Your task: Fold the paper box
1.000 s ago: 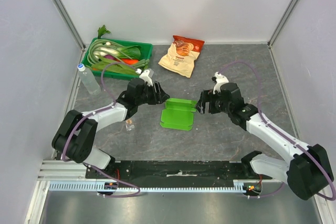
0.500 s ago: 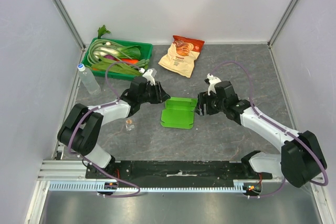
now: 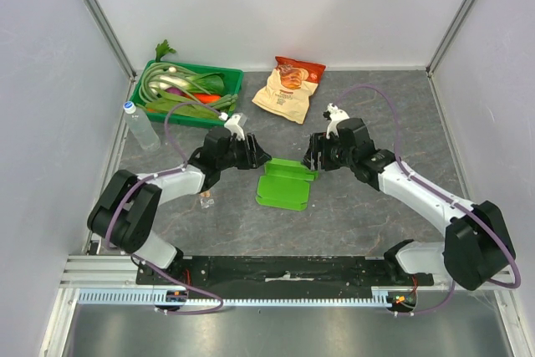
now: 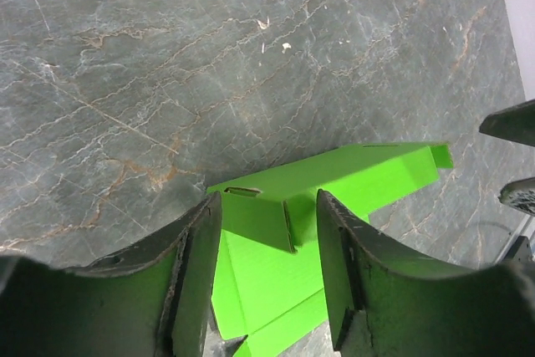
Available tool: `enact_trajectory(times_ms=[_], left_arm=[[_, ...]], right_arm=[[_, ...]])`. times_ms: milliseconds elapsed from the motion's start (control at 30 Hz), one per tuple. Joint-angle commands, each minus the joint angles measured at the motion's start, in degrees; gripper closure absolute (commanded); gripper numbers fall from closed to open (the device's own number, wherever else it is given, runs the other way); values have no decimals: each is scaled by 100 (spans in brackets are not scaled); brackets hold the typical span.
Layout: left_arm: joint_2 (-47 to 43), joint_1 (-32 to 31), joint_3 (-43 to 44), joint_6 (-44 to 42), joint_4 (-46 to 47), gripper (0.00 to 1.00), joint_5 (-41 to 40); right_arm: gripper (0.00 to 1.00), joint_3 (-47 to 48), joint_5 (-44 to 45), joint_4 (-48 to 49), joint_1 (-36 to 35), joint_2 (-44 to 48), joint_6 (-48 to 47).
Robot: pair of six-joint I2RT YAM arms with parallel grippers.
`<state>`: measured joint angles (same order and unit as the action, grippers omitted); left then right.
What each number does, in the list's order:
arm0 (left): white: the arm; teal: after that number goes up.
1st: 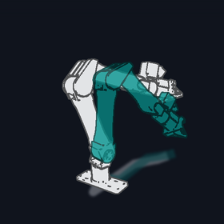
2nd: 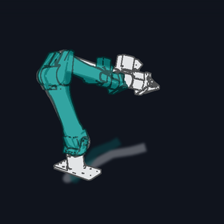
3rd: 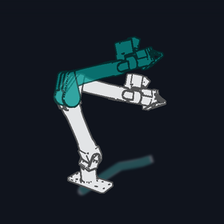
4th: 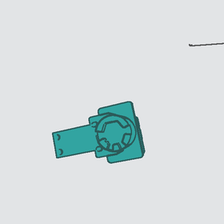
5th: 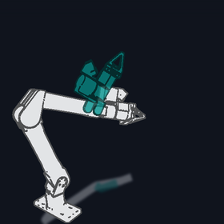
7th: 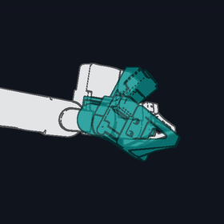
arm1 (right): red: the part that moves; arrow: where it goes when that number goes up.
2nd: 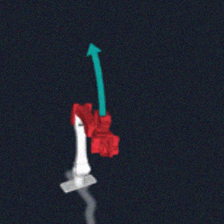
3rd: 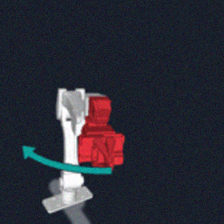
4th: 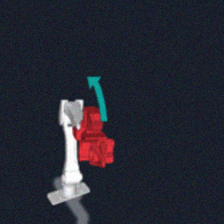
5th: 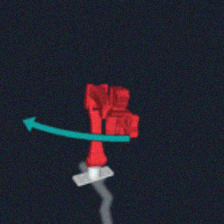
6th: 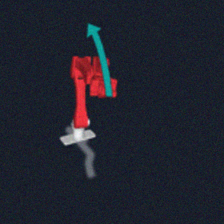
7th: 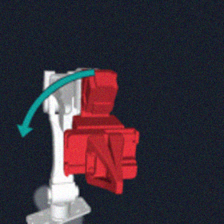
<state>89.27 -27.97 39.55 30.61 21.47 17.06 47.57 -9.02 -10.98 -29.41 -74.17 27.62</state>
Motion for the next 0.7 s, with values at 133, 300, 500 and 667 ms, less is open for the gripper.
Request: enact_trajectory(times_ms=[133,300,500,667], left_arm=[[-376,10,-132,-108,-21,44,95],[-183,10,-123,-38,146,46,254],[20,10,-132,-3,216,59,386],[11,10,-211,41,313,66,430]], right_arm=[[32,191,-100,359,-73,-150,279],[37,226,-39,492,-293,-325,367],[45,209,128,413,-302,-484,481],[46,77,374,360,-294,-449,735]])
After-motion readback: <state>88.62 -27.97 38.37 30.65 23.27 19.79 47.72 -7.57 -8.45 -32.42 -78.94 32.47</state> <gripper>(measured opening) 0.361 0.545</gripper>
